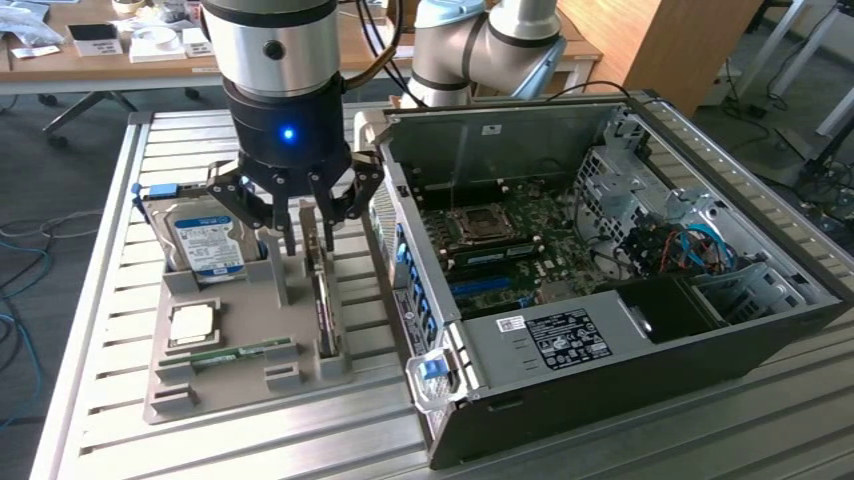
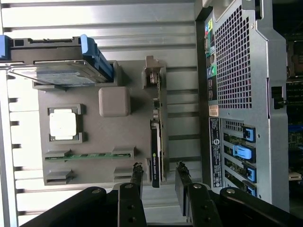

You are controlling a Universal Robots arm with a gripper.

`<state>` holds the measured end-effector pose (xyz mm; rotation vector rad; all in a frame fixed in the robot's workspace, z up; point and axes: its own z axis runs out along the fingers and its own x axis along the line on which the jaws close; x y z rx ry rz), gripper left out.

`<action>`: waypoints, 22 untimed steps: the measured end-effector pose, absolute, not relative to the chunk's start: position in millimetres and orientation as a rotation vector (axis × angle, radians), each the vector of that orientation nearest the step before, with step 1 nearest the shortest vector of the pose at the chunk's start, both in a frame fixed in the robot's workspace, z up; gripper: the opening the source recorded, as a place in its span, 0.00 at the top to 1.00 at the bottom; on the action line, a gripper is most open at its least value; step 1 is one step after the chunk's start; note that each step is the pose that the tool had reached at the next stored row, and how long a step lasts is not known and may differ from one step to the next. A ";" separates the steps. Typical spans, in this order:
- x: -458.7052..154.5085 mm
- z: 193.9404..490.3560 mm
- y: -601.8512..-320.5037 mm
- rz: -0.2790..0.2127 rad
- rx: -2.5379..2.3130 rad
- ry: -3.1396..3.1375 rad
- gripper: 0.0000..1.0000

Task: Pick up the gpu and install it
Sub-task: 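Pick up the gpu and move the gpu toward the slot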

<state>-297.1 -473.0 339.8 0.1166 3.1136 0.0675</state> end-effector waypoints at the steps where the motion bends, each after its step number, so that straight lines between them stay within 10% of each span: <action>1: -297.0 339.4 -473.0 0.068 0.117 3.113 0.58; 22: -297.1 328.9 -473.0 0.067 0.117 3.114 0.58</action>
